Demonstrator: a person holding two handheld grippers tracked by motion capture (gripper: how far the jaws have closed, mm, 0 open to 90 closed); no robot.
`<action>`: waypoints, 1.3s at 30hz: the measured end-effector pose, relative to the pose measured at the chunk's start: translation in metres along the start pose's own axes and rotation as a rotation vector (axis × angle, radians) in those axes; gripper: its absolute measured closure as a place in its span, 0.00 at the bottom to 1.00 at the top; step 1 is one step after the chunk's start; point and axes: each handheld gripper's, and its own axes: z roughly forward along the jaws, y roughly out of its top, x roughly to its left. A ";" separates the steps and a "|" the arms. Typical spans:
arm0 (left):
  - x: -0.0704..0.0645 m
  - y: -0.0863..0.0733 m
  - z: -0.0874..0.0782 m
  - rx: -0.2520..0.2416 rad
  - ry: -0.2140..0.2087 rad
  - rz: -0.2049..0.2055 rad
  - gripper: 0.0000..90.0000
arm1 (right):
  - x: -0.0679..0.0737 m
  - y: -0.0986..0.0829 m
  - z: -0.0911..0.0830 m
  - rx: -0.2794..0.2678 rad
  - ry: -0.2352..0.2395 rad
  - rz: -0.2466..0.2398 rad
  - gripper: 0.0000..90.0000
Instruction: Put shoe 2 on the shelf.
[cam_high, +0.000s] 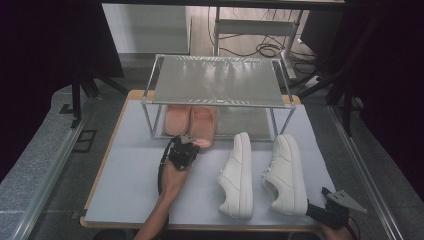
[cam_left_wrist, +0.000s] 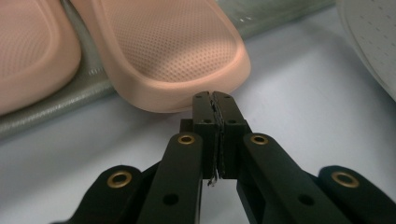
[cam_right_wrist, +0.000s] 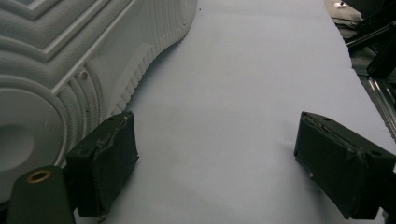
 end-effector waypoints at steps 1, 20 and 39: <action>0.002 0.004 0.003 0.006 0.010 0.010 0.98 | 0.000 0.000 0.000 0.000 0.000 0.000 0.14; 0.020 0.021 0.024 0.029 0.044 0.001 0.99 | 0.000 0.000 0.000 0.000 0.001 0.000 0.14; 0.026 0.016 0.006 0.008 0.041 -0.011 0.92 | 0.000 0.000 0.000 0.002 0.002 -0.002 0.14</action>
